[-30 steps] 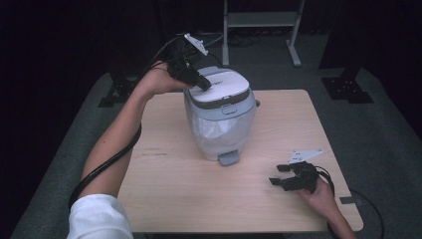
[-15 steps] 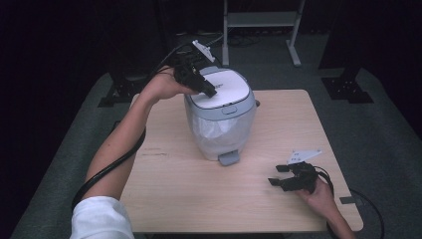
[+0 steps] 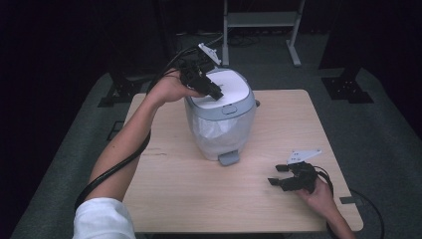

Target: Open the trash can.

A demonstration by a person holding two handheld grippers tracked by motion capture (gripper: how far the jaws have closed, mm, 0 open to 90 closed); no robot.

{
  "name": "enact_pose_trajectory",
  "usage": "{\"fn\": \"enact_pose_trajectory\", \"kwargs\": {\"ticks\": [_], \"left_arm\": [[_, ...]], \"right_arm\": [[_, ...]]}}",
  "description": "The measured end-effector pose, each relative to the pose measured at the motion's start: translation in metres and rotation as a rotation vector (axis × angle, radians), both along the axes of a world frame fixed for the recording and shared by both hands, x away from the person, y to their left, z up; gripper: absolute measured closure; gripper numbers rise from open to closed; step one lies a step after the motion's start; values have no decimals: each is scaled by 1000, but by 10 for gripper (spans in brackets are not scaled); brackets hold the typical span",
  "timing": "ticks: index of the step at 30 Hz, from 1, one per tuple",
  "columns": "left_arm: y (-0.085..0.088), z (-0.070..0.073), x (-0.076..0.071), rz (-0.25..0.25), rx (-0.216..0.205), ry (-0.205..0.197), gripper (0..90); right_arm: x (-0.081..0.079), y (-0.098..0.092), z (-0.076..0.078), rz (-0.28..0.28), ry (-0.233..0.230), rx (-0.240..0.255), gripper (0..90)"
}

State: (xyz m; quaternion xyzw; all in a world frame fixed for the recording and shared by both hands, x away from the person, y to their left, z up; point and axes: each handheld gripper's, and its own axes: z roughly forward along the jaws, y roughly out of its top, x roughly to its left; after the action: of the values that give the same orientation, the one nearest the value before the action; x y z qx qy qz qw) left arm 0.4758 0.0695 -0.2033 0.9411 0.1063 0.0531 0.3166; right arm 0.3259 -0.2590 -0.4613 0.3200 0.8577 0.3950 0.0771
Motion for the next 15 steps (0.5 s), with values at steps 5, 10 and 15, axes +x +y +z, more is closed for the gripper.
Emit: {"fn": "enact_pose_trajectory", "kwargs": {"ticks": [5,10,15], "left_arm": [[-4,-2,-3,-2,-17,-13,672],[-8,-5,-6,-11,-35,-28,665],[-7,-8,-9,-10,-58,-47,670]], "right_arm": [[1,0,0,0,-4,0,348],[2,-1,0,-5,-6,5,349],[3,-2,0,-3,-5,6,349]]}}
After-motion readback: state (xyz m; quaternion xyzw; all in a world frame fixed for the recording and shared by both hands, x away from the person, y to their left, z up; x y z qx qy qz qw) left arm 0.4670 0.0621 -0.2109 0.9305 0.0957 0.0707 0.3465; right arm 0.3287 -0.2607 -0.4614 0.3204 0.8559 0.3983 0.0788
